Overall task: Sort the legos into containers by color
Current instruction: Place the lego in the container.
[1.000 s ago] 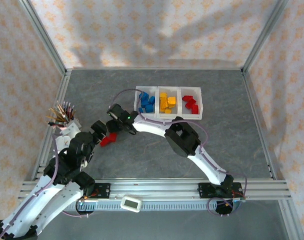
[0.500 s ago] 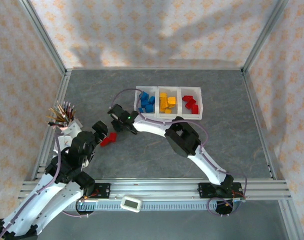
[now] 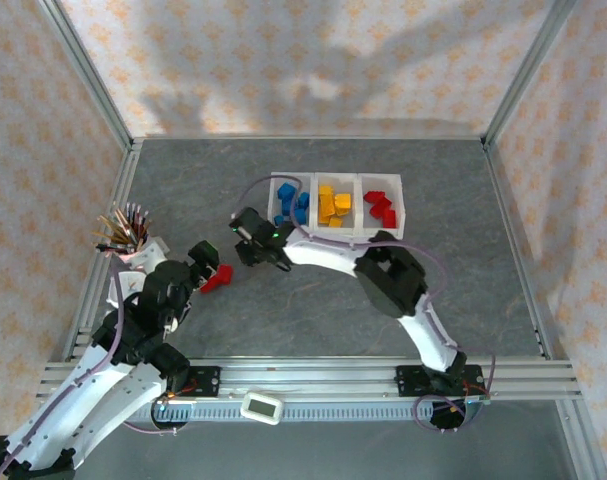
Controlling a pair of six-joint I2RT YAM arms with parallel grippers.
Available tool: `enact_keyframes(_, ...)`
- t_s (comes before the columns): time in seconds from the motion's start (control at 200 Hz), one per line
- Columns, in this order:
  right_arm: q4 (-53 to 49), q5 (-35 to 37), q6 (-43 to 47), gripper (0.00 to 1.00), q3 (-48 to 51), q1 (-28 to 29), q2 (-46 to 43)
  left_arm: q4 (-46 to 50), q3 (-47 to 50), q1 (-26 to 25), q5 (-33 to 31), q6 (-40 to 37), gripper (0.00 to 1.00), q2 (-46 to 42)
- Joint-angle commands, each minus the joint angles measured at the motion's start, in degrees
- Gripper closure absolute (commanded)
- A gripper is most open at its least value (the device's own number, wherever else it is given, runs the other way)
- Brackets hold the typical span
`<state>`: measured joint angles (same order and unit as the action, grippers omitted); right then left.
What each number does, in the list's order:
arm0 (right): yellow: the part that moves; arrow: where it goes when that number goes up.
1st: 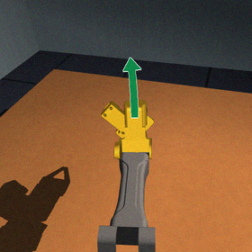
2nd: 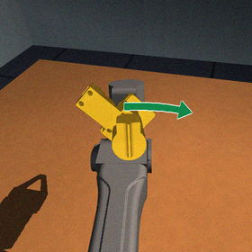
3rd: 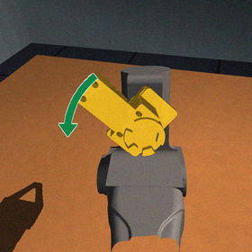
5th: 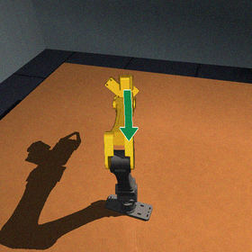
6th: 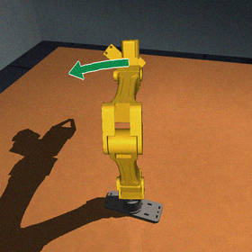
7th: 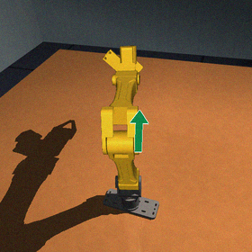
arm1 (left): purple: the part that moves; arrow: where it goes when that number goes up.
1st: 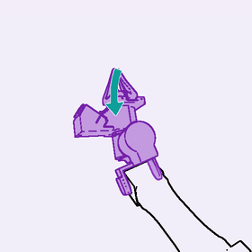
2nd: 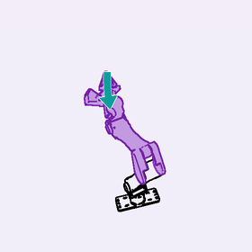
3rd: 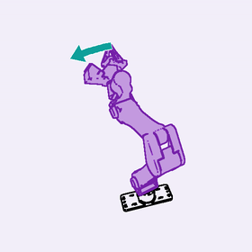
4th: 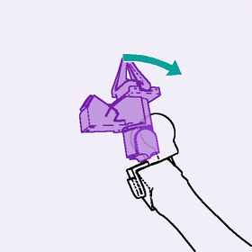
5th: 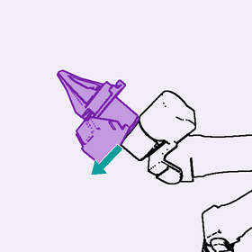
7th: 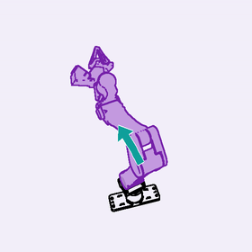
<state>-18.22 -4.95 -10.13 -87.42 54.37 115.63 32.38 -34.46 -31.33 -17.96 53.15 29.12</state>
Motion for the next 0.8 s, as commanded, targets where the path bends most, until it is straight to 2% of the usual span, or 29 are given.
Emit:
enact_keyframes(0.0, 4.73, 0.91, -4.57, 0.71, 8.34, -2.97, -10.18, -5.84, -0.78, 0.47, 4.58, -2.98, 0.01, 1.99)
enact_keyframes(0.195, 3.91, 4.07, -7.77, 0.70, 20.26, -9.71, -24.44, -12.92, -1.18, 0.57, 11.35, -5.73, 0.01, 8.98)
enact_keyframes(0.4, 2.75, 4.67, -9.03, 0.70, 26.74, -22.19, -32.03, -20.51, -2.74, 0.57, 17.16, -9.60, 0.01, 16.50)
enact_keyframes(0.576, 2.78, 5.71, -8.66, 0.69, 24.77, -31.23, -29.33, -24.73, -4.95, 0.57, 19.33, -11.06, 0.01, 22.41)
enact_keyframes(0.791, 4.45, 6.54, -7.11, 0.69, 19.62, -36.73, -20.40, -26.57, -7.69, 0.57, 21.60, -12.41, 0.01, 27.91)
